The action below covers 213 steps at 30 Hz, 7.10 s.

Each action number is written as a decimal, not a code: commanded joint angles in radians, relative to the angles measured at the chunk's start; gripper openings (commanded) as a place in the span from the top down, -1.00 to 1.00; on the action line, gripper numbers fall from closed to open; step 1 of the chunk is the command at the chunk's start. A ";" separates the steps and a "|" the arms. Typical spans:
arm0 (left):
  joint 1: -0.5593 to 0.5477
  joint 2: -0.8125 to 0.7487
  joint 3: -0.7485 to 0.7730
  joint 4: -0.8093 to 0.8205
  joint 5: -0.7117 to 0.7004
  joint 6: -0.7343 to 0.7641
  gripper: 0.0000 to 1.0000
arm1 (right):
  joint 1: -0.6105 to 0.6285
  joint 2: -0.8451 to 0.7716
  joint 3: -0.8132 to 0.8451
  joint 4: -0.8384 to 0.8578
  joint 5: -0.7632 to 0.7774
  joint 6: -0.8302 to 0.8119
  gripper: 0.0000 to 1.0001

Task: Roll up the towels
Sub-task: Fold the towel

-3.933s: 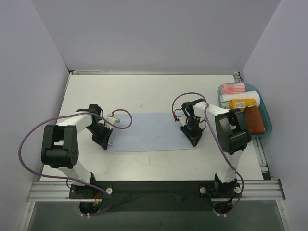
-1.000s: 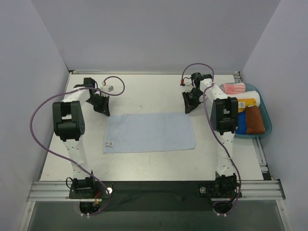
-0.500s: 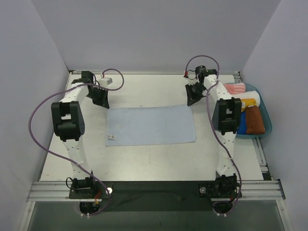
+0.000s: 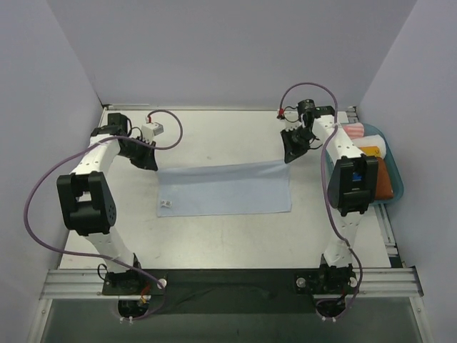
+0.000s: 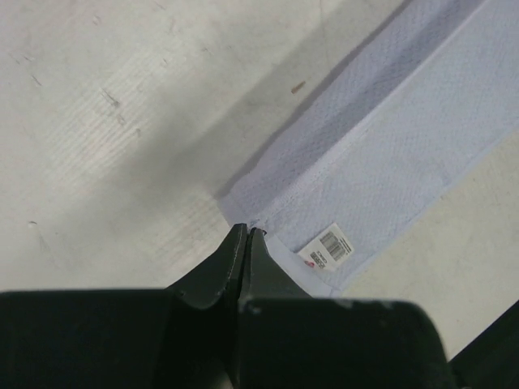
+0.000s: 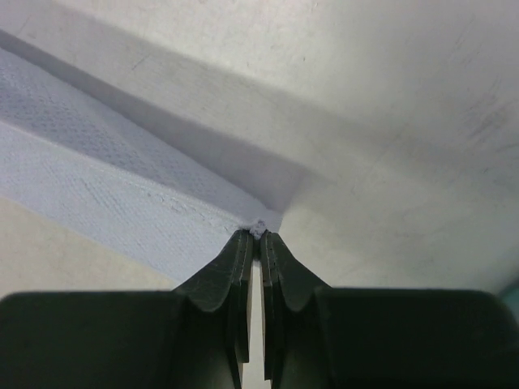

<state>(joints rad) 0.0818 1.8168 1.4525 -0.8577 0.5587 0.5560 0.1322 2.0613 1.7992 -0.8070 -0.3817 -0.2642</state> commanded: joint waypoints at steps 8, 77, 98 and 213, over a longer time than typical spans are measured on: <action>0.013 -0.177 -0.188 -0.124 0.055 0.179 1.00 | 0.000 -0.231 -0.288 -0.037 0.004 -0.075 1.00; -0.051 -0.100 -0.369 -0.072 -0.109 0.091 1.00 | 0.095 -0.201 -0.540 0.043 0.089 -0.070 1.00; -0.054 -0.077 -0.402 -0.142 -0.097 0.168 0.77 | 0.090 -0.247 -0.583 0.002 0.067 -0.125 0.22; -0.237 0.245 -0.216 0.168 0.144 -0.370 0.96 | 0.041 0.168 -0.221 0.126 -0.459 0.189 0.46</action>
<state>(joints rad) -0.1833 2.0350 1.2518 -0.6544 0.8036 0.1272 0.2176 2.2517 1.6028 -0.6395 -0.8936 -0.0448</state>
